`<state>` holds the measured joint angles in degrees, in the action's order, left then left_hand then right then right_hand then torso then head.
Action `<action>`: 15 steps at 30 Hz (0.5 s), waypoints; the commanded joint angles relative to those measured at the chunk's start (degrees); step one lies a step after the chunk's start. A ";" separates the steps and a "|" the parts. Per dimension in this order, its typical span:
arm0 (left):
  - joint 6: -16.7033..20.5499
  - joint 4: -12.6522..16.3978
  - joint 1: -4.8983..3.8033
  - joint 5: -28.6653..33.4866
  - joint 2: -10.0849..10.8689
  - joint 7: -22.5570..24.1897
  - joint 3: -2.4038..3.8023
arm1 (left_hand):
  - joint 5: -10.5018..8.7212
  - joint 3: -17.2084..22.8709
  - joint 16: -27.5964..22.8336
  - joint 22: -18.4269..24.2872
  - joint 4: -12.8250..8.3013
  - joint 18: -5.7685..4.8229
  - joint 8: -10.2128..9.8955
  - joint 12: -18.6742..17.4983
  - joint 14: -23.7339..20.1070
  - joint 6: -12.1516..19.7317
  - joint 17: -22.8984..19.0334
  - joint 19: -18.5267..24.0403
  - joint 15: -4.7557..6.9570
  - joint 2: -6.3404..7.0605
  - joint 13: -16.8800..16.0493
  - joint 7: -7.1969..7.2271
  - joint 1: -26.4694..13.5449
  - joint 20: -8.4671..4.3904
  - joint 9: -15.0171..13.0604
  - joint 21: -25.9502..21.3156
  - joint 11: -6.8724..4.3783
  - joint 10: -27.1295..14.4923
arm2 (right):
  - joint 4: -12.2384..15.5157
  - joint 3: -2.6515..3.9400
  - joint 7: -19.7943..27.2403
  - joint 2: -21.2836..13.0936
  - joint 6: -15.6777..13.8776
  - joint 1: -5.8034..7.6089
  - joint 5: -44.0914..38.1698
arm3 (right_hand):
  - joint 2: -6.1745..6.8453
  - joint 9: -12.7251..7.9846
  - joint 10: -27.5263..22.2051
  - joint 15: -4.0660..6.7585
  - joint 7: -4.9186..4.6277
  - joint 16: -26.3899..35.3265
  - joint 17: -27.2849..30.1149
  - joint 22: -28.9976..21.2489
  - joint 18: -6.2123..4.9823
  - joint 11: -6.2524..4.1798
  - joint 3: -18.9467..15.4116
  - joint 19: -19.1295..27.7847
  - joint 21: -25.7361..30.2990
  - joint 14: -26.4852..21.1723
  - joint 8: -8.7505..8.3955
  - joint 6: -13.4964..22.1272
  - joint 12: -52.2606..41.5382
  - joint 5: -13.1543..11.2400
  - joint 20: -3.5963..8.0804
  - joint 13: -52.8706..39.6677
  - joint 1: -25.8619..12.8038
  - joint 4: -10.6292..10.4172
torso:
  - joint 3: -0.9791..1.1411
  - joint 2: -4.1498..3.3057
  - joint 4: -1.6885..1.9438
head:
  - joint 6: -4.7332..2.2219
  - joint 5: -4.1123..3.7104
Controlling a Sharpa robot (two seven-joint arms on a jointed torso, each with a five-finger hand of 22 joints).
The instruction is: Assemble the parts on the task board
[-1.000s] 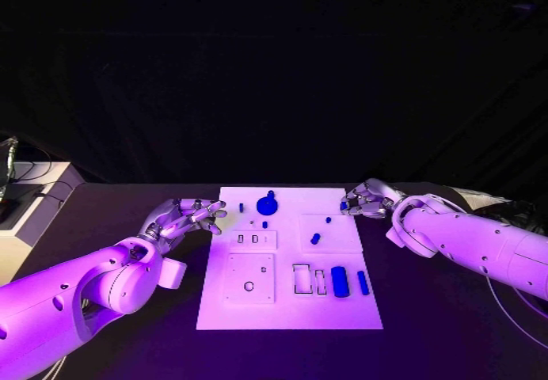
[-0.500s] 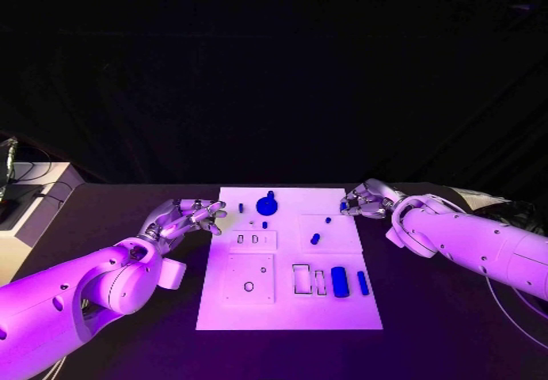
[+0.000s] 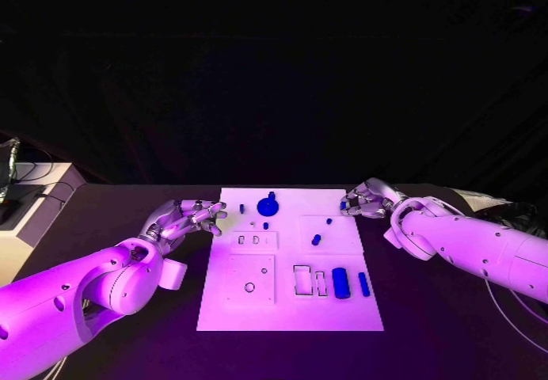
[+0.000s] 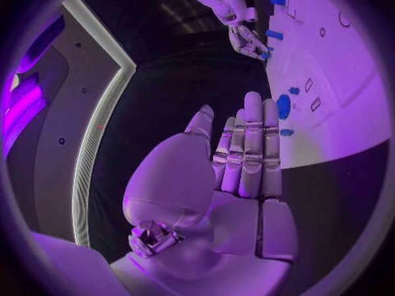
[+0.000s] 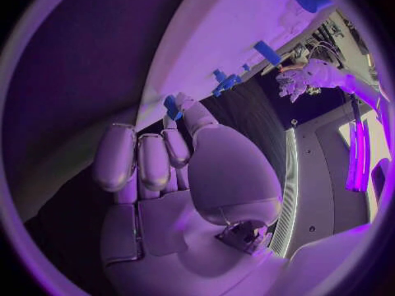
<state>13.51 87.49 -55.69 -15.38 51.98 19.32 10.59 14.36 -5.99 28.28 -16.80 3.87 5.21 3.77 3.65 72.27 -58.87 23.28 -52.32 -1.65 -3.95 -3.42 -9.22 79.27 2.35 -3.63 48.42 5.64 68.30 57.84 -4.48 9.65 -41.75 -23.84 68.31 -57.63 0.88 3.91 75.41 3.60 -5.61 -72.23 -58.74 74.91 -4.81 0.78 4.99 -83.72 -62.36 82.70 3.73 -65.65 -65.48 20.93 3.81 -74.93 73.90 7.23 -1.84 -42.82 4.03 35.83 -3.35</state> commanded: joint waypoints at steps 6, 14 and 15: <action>-0.79 -0.02 0.03 0.01 0.03 0.44 0.05 | -0.20 0.00 -0.21 0.14 -0.19 0.48 -0.12 -0.16 -0.10 0.06 0.07 0.14 0.02 0.11 -0.06 -0.02 0.24 -0.25 -0.03 0.44 0.08 0.00 | 5.15 0.11 -4.81 -1.14 -6.48 1.51 0.34 | -1.17 -0.03 -0.27 -0.12 -0.83 0.27 -0.09 8.54 -0.28 -0.14 0.11 -3.98 0.37 0.00 0.03 0.59 0.43 0.51 0.42 -1.74 0.17 -0.47 | -0.16 0.17 -0.22 | -0.31 0.06; -0.76 -0.04 0.03 0.01 -0.05 0.39 0.05 | -0.20 0.00 -0.21 0.14 -0.19 0.48 -0.12 -0.16 -0.10 0.06 0.07 0.14 0.02 0.11 -0.06 -0.02 0.24 -0.25 -0.03 0.44 0.08 0.00 | 12.46 0.19 -10.61 -1.35 -8.00 2.76 -2.46 | -1.24 -0.03 -0.30 -0.22 -0.99 0.26 -0.19 8.54 -0.35 -0.04 0.22 -4.04 0.46 0.02 0.02 0.99 0.54 0.34 0.32 -1.76 0.07 -0.49 | -0.53 0.41 -0.36 | -0.35 0.38; -0.78 -0.06 0.03 0.01 -0.11 0.38 0.05 | -0.20 0.00 -0.21 0.14 -0.19 0.48 -0.12 -0.16 -0.10 0.06 0.07 0.14 0.02 0.11 -0.06 -0.02 0.24 -0.25 -0.03 0.44 0.08 0.00 | 13.93 0.16 -12.01 -1.03 -8.18 2.84 -3.27 | -1.33 -0.03 -0.31 -0.22 -0.98 0.30 -0.13 8.52 -0.38 -0.05 0.29 -4.04 0.56 0.00 0.02 0.98 0.56 0.41 0.31 -1.75 0.11 -0.48 | -0.62 0.46 -0.34 | -0.30 0.47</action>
<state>13.52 87.35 -55.69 -15.38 52.04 19.32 10.59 14.36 -5.99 28.28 -16.71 3.87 5.21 3.77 3.65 72.27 -58.86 23.27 -52.32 -1.65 -3.95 -3.42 -9.22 79.27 2.35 -3.64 48.65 5.65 68.30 70.26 -4.29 2.64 -43.16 -30.02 71.09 -58.03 0.06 3.81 75.41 3.59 -6.43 -72.23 -58.88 74.90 -4.80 0.79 5.16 -83.73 -62.06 82.70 3.51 -64.83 -65.23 21.20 3.81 -74.91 74.11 7.08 -2.19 -42.52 3.73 35.44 -3.04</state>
